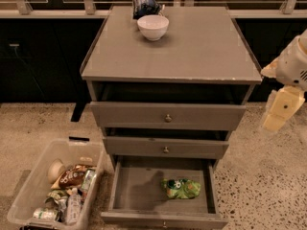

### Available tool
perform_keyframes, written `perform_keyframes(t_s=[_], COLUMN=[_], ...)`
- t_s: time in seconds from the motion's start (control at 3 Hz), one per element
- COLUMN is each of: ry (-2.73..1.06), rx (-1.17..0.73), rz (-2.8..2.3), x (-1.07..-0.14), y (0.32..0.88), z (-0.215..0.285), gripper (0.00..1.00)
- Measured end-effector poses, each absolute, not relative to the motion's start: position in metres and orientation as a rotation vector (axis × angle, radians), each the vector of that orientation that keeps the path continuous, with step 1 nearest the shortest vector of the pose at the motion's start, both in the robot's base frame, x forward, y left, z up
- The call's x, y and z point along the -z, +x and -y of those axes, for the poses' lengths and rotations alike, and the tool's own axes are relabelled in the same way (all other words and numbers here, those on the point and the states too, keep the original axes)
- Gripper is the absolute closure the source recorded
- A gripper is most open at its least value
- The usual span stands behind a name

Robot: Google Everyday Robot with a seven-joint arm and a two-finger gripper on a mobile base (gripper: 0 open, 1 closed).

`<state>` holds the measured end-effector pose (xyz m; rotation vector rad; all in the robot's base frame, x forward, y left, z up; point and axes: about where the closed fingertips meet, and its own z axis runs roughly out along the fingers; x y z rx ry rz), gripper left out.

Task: Pick green rice chip bag from bottom drawer and place on counter

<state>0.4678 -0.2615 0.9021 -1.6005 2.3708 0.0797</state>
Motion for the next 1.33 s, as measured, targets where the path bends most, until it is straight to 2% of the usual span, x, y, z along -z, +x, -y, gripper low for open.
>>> perform_keyframes(t_s=[0.33,1.0,1.33], ry=[-1.573,-1.587,-1.596], rx=[-0.153,-0.130,-0.100], rz=[-2.363,-2.364,-2.327], x=[-0.852,-0.829,-0.781], y=[0.456,0.443,0.412], z=[0.266,0.265,0.262], gripper=[0.00,0.00,0.00])
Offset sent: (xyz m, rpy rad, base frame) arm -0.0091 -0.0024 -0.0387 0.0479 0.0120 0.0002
